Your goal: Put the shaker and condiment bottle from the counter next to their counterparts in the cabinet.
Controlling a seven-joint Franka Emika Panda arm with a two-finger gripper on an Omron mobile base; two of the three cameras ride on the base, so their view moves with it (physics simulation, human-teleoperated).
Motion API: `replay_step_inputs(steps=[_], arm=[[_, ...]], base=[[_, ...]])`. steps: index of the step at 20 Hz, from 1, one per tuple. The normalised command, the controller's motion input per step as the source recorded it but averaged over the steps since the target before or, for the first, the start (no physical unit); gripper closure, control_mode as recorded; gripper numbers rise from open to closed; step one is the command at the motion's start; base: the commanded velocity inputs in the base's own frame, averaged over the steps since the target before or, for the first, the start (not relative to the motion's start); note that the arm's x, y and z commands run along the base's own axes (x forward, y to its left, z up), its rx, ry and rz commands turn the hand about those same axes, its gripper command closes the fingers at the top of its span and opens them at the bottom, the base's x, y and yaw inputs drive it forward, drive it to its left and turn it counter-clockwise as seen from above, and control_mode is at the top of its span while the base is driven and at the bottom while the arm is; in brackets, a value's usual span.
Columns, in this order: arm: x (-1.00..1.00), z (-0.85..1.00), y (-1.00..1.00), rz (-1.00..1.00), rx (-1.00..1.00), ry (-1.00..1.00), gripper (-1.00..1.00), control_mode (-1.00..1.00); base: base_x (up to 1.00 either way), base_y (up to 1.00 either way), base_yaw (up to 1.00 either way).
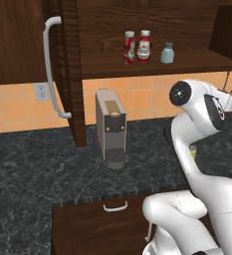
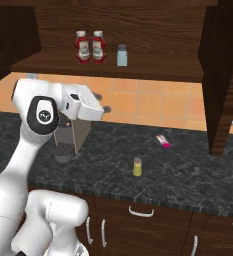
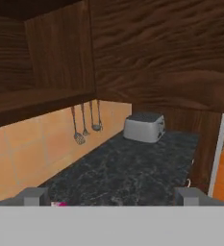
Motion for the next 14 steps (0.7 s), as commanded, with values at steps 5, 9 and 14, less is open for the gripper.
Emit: replay_step_inputs(steps=[5,9,14], arm=[[0.00,-0.43,-0.63,0.33,0.07,0.00,-1.00,-1.00],[0.00,-0.42,-0.63,0.32,0.07,-0.01,-1.00,-1.00],[0.02,-0.32,-0.65,0.30,0.08,-0.05,-1.00,-1.00]], base=[[0.00,0.00,0.00],[0.00,0.00,0.00],[0.00,0.00,0.00]])
